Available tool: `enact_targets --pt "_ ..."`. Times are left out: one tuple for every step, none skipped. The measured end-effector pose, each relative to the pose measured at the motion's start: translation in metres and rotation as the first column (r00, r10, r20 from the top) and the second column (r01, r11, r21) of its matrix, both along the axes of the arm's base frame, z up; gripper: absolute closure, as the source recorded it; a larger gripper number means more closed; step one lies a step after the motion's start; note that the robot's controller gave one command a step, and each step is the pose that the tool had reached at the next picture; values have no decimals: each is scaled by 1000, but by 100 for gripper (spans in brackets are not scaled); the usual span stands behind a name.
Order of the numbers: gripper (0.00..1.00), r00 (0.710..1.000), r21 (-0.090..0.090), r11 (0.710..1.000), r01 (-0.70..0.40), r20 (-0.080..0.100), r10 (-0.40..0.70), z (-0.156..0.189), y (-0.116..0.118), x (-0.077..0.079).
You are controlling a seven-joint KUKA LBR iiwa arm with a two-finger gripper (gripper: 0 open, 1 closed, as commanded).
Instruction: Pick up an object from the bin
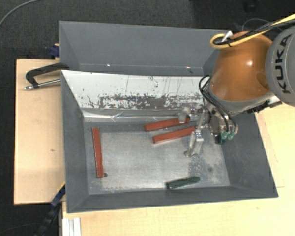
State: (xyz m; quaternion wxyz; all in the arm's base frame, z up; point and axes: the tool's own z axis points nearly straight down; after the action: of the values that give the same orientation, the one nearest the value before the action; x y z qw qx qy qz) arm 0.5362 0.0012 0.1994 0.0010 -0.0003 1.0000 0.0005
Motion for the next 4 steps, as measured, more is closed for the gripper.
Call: enact_targets --pt "0 999 0 999 42 -7 -42 -117 -32 48" --pt "0 989 0 989 -148 6 148 -128 14 61" --pt "100 989 -1 989 -146 16 146 -123 13 65" --pt "100 987 -1 987 -161 -1 161 -102 -13 15"
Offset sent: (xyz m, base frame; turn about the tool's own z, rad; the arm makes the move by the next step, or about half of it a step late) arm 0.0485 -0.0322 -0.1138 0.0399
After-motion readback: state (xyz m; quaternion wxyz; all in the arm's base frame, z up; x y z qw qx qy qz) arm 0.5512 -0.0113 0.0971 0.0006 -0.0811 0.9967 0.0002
